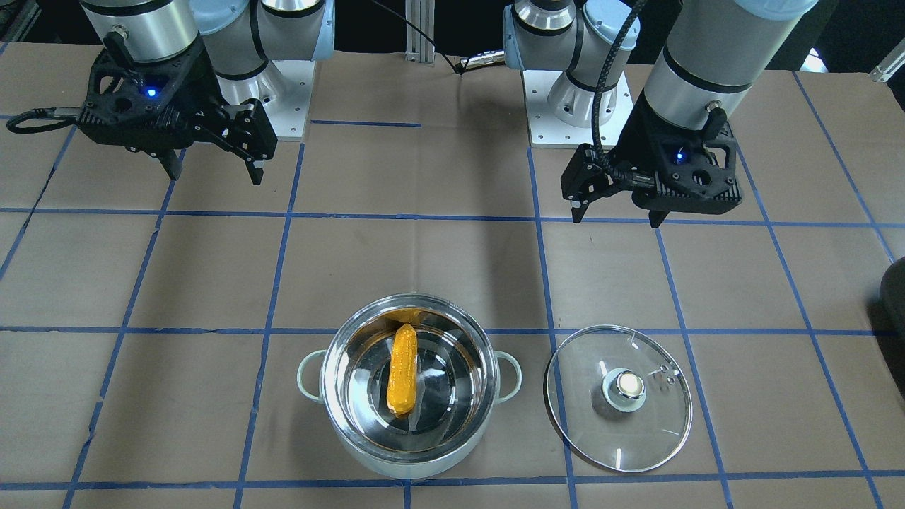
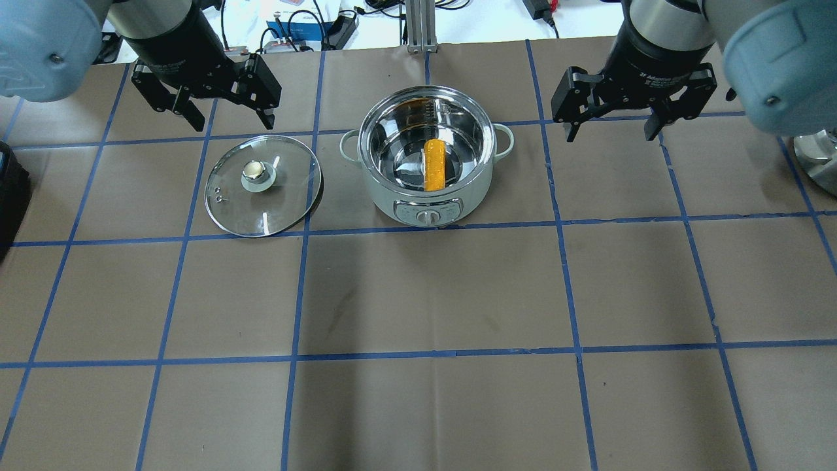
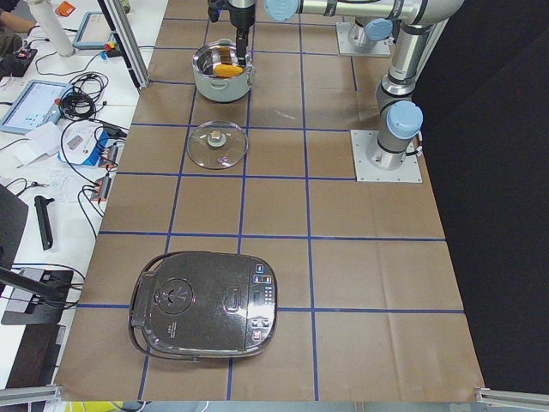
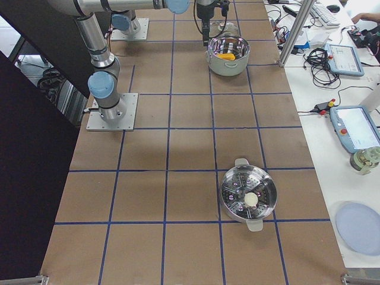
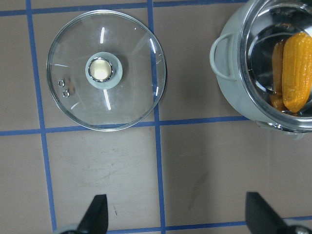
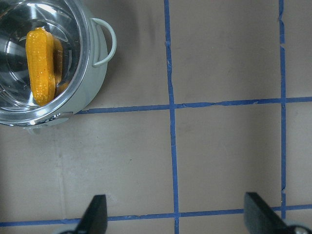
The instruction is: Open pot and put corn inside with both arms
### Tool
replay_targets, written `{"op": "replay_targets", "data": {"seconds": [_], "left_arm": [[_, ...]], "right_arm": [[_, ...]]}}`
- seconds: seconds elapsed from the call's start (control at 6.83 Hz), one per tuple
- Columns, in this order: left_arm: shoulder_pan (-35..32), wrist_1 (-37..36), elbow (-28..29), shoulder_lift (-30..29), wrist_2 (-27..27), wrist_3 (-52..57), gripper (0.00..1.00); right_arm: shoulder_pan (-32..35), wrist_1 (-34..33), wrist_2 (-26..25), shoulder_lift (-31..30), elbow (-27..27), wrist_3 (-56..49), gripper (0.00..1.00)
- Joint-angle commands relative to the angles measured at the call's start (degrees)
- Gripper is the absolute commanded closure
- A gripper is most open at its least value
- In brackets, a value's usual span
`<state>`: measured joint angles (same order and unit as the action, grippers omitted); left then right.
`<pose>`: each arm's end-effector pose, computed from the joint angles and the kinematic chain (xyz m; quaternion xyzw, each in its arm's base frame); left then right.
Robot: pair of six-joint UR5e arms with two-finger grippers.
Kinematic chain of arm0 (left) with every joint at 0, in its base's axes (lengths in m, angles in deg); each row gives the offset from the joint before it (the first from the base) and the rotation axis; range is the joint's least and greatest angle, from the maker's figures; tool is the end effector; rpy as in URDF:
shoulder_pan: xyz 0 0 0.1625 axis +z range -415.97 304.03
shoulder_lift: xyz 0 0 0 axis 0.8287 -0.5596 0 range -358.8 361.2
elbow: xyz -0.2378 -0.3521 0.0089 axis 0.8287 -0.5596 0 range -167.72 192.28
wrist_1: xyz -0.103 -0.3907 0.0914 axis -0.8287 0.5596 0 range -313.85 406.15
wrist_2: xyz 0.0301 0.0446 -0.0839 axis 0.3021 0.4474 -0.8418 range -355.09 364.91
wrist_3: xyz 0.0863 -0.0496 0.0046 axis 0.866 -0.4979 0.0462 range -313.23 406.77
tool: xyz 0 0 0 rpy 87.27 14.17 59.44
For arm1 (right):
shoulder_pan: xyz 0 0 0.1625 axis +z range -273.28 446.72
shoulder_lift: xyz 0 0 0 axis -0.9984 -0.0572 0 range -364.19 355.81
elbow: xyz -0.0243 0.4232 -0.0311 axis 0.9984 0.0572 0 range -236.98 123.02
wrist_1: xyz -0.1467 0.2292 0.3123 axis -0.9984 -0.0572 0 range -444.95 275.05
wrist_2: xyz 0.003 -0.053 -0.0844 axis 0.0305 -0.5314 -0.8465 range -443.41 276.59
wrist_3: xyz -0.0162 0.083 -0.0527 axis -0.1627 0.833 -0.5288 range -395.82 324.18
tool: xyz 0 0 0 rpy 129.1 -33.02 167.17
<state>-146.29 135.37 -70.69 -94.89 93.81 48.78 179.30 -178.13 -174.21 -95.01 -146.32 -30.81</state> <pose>-0.1382 -0.5391 0.4950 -0.0205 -0.9996 0.0151 0.0094 0.1541 -0.4870 0.5063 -0.0215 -0.9989 0.0410 0.0043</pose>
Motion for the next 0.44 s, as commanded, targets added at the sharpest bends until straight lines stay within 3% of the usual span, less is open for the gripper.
{"op": "replay_targets", "data": {"seconds": [0.0,0.29], "left_arm": [[0.05,0.17,-1.57,1.68,0.14,-0.08,0.00],[0.05,0.17,-5.43,5.19,0.40,-0.69,0.00]], "right_arm": [[-0.12,0.10,-0.34,0.03,0.05,0.00,0.00],[-0.03,0.10,-0.60,0.03,-0.04,0.00,0.00]]}}
